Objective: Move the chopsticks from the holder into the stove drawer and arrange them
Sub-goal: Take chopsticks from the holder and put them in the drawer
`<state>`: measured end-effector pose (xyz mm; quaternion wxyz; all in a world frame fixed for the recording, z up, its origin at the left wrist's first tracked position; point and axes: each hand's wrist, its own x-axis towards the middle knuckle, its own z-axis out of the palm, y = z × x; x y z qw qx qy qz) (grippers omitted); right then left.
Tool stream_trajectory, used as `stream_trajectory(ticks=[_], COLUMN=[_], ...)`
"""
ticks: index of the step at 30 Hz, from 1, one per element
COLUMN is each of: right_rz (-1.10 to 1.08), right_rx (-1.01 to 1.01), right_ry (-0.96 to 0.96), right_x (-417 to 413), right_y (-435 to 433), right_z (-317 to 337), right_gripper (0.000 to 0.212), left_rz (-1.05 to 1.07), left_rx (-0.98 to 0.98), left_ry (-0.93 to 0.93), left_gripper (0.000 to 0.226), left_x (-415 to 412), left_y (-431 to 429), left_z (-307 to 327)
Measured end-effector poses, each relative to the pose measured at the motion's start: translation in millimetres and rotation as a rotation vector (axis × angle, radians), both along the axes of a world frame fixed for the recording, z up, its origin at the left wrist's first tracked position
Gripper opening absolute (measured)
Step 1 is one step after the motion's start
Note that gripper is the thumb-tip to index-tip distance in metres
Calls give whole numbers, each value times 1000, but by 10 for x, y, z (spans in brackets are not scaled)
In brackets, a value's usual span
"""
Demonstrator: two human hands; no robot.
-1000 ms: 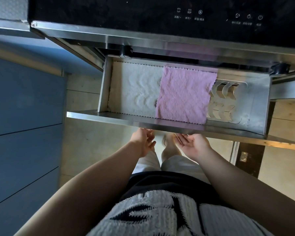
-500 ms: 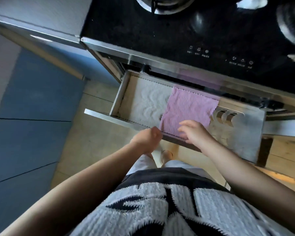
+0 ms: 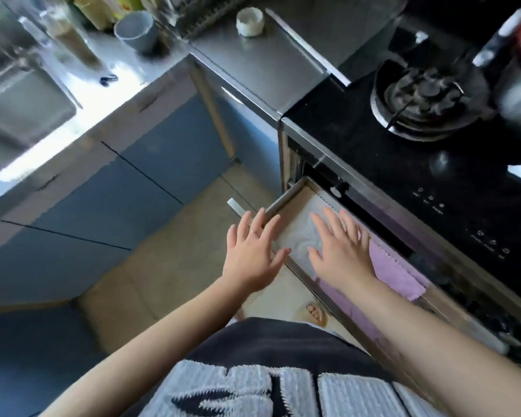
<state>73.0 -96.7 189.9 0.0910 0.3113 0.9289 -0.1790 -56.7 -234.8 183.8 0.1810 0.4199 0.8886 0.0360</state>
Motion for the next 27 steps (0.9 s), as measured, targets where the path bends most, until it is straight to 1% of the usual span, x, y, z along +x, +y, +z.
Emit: stream_trajectory(ticks=[3,5,10,15,22,27], right_rz=[114,179,340,502,712,882], right_rx=[60,59,99,155,163,145], right_ry=[29,20,62,84,140,187], right_x=[-341,-603,-1376,-2223,-3341,-4023], right_y=[-147,-282,-871,-1810,-3276,-4192], right_z=[151,227,409,510,583,681], right_gripper=[67,68,71,71,71,72], left_rz=[90,170,377,554,797,978], left_rx=[13,28,81,112,127,177], left_ry=[41,68,118,135,158,181], left_gripper=[68,69,70,73,69,68], left_x=[-244,-419,-897,-1419,-2146,-2488], left_y=[-293,-535,-1327,-2393,-4030,-4916], left_z=[143,210,337,439,542,684])
